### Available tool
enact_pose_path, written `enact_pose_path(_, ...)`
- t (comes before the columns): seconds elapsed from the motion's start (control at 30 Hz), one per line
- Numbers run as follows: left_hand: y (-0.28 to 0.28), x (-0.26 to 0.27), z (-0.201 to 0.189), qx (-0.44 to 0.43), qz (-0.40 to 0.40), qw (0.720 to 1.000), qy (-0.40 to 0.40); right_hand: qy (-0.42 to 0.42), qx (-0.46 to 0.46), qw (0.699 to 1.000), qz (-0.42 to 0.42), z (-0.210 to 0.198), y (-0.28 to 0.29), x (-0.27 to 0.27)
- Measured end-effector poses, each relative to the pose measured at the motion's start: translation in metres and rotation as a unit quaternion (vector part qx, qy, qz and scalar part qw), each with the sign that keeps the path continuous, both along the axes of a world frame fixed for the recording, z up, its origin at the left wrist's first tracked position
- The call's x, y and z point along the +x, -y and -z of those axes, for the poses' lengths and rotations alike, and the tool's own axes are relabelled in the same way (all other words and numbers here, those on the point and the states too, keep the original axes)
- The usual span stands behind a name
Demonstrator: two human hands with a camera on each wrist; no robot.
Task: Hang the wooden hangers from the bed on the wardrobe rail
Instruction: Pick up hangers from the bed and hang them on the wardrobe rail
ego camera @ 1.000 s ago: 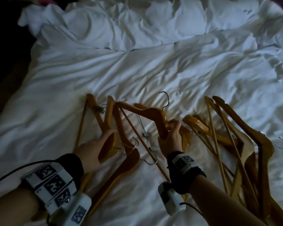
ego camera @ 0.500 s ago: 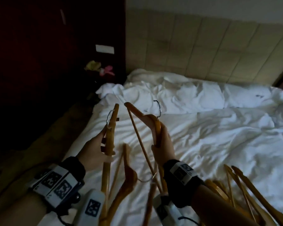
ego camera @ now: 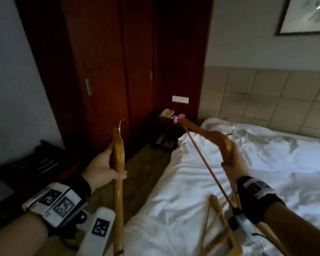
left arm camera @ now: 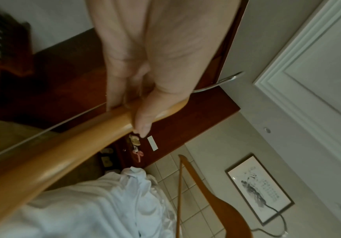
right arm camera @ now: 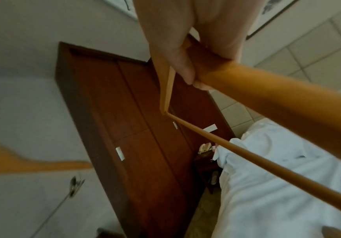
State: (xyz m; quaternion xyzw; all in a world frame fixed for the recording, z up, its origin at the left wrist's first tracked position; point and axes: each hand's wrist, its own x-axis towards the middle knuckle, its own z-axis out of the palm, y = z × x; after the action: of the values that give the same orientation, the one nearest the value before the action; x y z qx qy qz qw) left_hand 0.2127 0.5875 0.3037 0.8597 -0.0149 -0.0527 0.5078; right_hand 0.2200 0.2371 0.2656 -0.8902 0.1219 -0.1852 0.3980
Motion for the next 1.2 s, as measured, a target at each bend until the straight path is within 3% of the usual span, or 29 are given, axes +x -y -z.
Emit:
enact_pose_path(0.13, 0.008, -0.007, 0.027, 0.015, 0.006, 1.0, -0.023, 0.025, 0.074, 0.996, 0.05, 0.024, 0.008, -0.01)
enact_pose_path(0.3, 0.069, 0.006, 0.072, 0.015, 0.036, 0.997, -0.064, 0.042, 0.103, 0.993, 0.034, 0.074, 0.021, -0.001)
enact_pose_path(0.43, 0.13, 0.015, 0.12, 0.013, 0.072, 0.991, -0.115, -0.003, 0.112, 0.994, 0.0, 0.128, 0.033, -0.001)
enact_pose_path(0.57, 0.183, 0.02, 0.17, 0.021, 0.123, 0.978, -0.165, -0.065, 0.132, 0.989, 0.019, 0.177, 0.055, -0.014)
enact_pose_path(0.83, 0.24, 0.013, 0.231, 0.037, 0.143, 0.959, -0.241, -0.185, 0.14, 0.971, 0.056, 0.239, 0.119, -0.072)
enact_pose_path(1.03, 0.267, 0.014, 0.232, 0.046, 0.166, 0.956, -0.238, -0.182, 0.131, 0.971, 0.086, 0.232, 0.149, -0.075)
enact_pose_path(1.2, 0.253, 0.031, 0.19, 0.011, 0.153, 0.971, -0.184, -0.162, 0.123, 0.978, 0.056, 0.188, 0.137, -0.04)
